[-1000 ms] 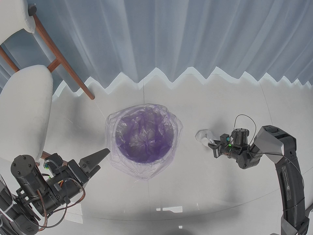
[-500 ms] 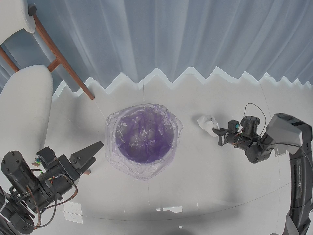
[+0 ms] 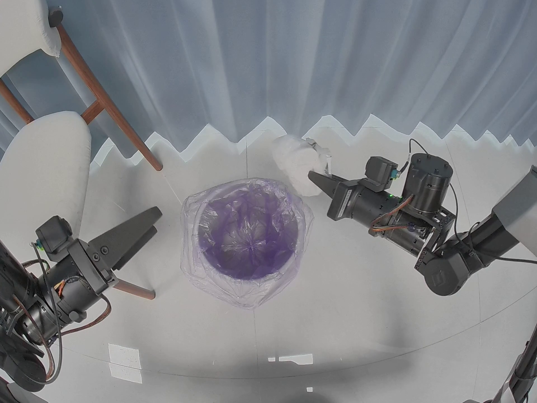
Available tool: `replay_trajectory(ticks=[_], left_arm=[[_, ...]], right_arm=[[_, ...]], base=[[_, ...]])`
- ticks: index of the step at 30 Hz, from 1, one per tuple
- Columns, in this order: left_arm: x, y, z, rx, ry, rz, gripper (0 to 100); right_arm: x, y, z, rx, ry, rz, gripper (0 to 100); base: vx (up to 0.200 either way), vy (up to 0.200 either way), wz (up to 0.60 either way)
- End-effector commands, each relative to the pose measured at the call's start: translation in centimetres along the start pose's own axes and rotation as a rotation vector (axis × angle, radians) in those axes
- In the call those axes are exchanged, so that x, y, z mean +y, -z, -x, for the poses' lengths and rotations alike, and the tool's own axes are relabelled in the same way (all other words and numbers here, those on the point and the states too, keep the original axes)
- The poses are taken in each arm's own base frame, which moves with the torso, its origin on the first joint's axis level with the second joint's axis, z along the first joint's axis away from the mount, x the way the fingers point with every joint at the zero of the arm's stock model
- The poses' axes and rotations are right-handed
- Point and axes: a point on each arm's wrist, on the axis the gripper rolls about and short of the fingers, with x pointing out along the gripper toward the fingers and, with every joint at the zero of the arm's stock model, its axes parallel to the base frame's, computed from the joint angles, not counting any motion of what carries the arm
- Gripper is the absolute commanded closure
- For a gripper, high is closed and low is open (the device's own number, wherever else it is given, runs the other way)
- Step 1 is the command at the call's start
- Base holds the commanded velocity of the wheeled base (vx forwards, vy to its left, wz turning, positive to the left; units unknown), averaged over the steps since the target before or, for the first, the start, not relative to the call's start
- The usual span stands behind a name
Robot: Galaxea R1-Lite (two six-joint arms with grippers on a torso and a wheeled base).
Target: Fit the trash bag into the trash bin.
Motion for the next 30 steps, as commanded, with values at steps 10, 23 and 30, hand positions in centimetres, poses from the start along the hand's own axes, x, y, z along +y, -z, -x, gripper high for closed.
replay_trajectory(ticks=[10,23,30], left_arm=[[-0.4,-3.4,-0.3,-0.126,0.027,-0.186,0],[-0.1,-3.6,-0.2,-0.137,0.007,-0.199,0],[-0.3,-3.7,0.0,-0.144,0.01,-0.205,0]], right_arm=[[1.0,14.1,-7.5,0.144,0.032,-0.014,100],[1.0,14.4,-8.2,0.129,0.028,-0.012,100],[1.7,12.7,-8.0,0.067,0.019,-0.015,0]], base=[[0.0,0.0,0.0],[0.0,0.0,0.0],[0.0,0.0,0.0]])
